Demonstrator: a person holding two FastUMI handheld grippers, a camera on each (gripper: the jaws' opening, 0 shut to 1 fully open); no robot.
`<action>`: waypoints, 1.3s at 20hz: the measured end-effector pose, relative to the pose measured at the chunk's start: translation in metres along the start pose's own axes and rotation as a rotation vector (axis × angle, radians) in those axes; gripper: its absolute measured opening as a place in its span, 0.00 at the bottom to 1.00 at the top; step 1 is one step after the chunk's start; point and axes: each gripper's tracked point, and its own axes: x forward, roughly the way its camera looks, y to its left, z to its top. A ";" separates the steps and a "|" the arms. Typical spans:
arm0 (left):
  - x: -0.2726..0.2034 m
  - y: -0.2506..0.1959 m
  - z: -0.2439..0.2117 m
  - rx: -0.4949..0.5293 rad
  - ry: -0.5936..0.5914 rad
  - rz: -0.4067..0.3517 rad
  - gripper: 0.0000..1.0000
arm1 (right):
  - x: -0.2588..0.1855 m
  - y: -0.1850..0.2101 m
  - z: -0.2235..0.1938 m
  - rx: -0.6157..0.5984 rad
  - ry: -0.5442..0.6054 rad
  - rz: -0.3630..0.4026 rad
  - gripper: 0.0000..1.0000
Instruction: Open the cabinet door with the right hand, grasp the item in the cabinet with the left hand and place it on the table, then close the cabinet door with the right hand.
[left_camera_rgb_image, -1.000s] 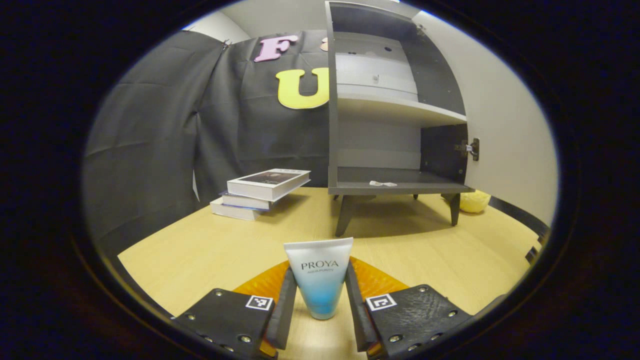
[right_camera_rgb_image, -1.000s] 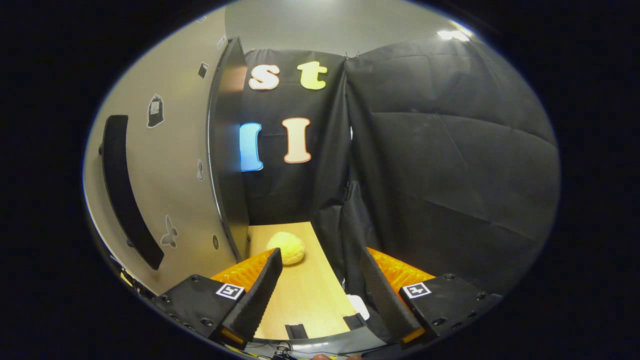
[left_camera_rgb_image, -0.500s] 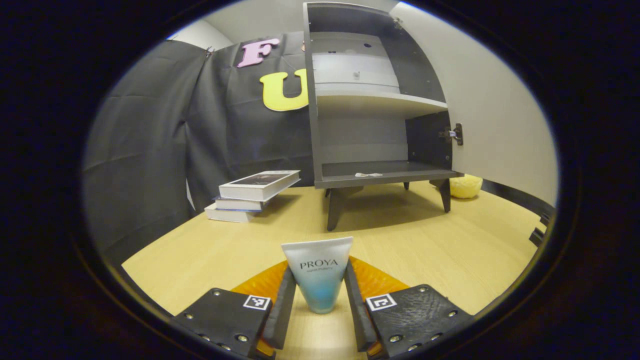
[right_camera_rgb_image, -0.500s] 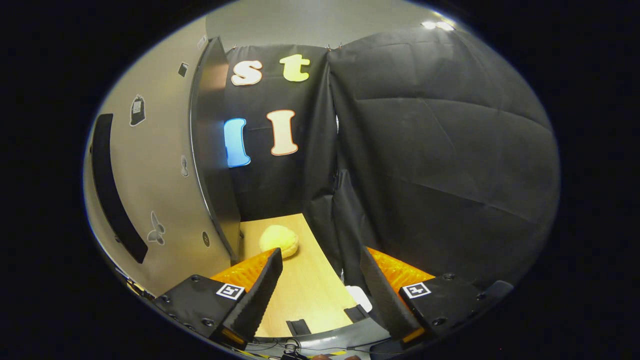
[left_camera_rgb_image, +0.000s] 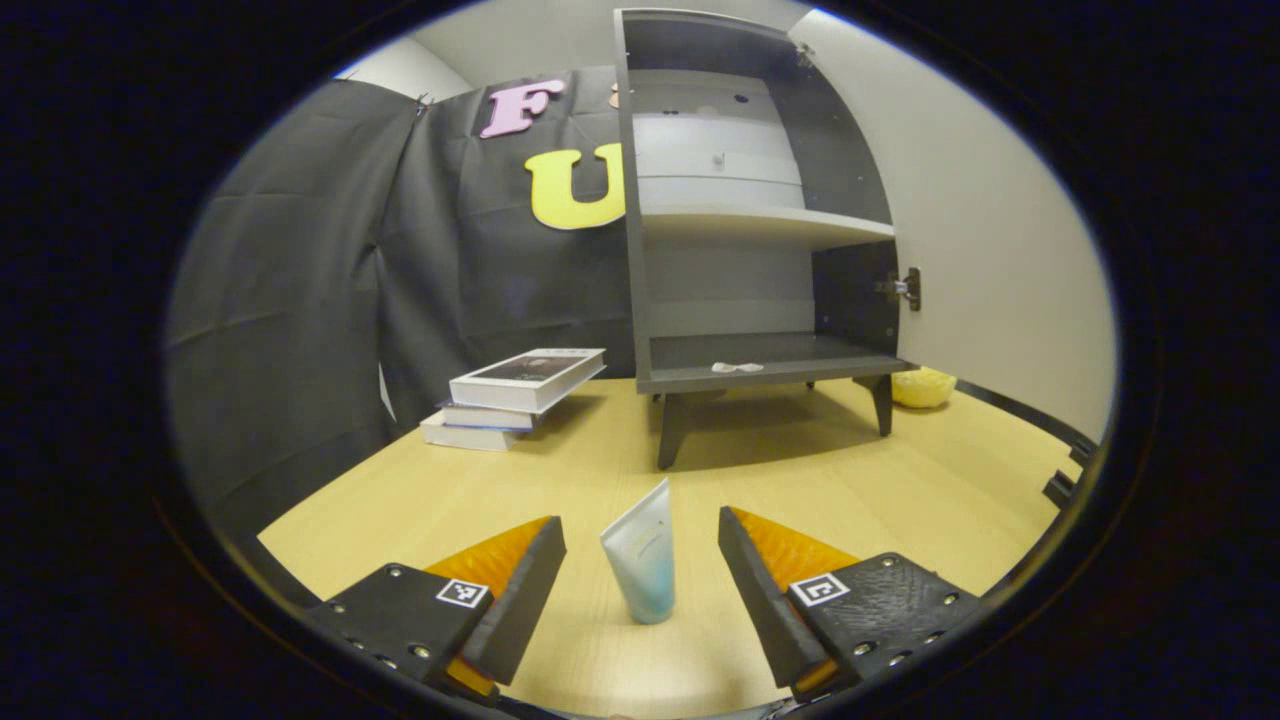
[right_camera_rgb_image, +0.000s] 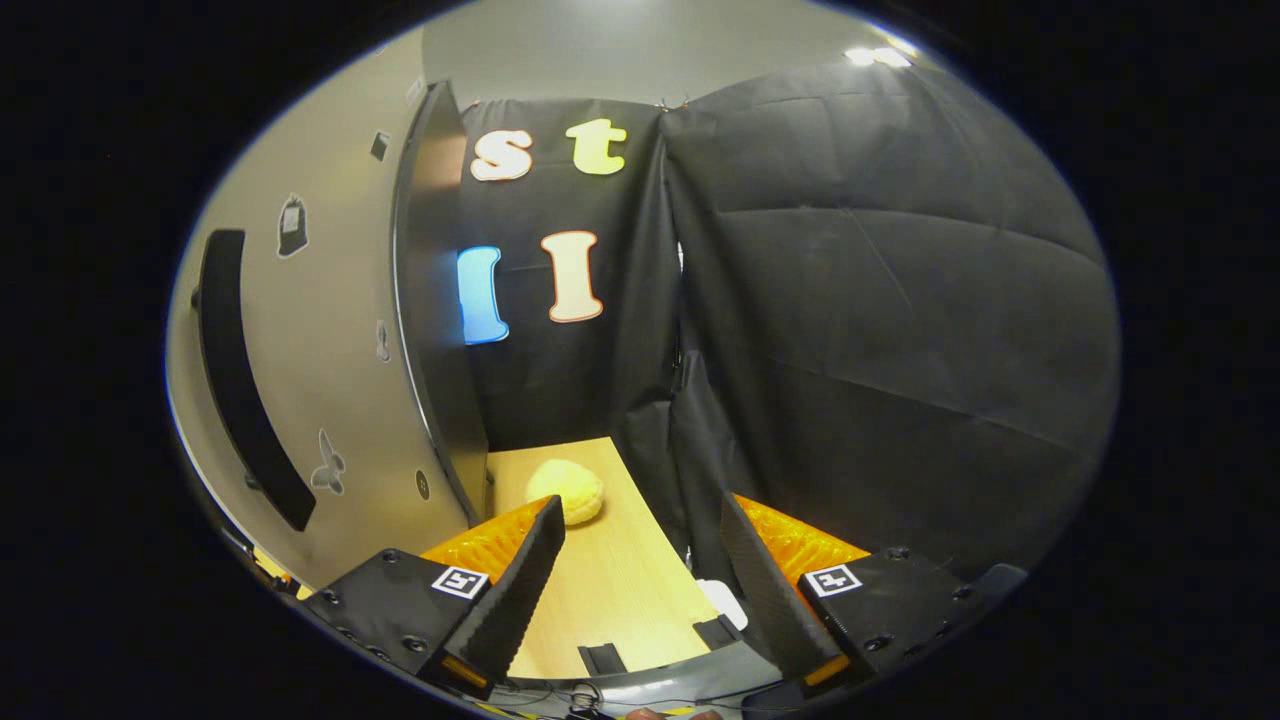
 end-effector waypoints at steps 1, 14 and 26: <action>-0.009 -0.002 0.013 0.018 -0.008 -0.007 0.94 | 0.000 -0.004 0.001 0.020 -0.001 -0.012 0.99; -0.093 -0.027 0.234 0.033 -0.100 -0.013 0.93 | 0.018 -0.021 0.061 0.051 -0.163 -0.014 0.98; -0.101 -0.019 0.351 -0.094 -0.090 0.163 0.93 | 0.061 0.026 0.098 0.008 -0.207 0.212 0.98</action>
